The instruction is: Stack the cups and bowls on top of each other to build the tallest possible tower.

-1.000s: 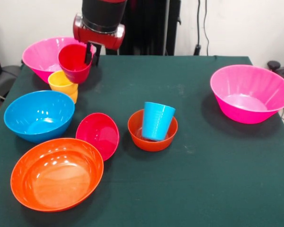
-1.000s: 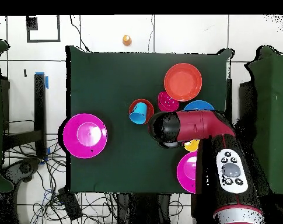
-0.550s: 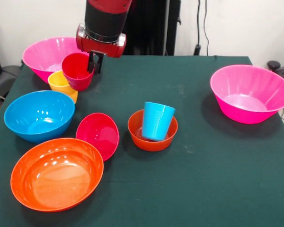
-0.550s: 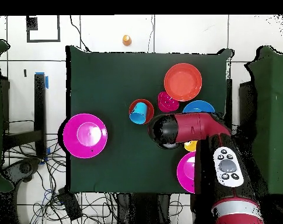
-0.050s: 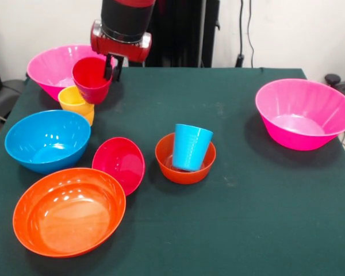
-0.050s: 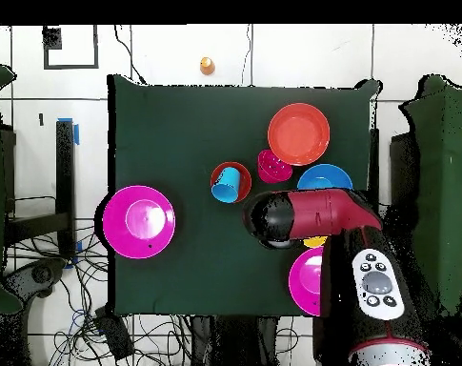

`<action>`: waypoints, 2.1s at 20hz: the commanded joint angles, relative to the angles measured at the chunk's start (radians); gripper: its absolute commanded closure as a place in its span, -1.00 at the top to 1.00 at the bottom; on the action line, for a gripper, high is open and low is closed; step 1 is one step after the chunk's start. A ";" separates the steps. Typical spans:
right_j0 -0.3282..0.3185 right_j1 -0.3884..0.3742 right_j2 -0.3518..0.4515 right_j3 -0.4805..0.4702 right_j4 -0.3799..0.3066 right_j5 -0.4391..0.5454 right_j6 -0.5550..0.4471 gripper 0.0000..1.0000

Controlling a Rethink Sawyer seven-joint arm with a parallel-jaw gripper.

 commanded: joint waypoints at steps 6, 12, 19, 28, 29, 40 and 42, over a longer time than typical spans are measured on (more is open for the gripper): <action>-0.102 -0.090 0.050 0.132 -0.078 0.075 -0.267 -1.00; -0.152 -0.021 0.081 0.174 -0.091 0.000 -0.221 -1.00; -0.198 0.026 0.128 0.202 -0.077 -0.070 -0.185 -1.00; -0.185 -0.019 0.155 0.153 -0.122 -0.041 -0.224 -1.00; -0.183 -0.033 0.163 0.135 -0.121 -0.007 -0.246 -1.00; -0.191 -0.019 0.227 0.050 -0.146 0.028 -0.273 -1.00; -0.203 0.025 0.241 0.047 -0.154 -0.038 -0.241 -1.00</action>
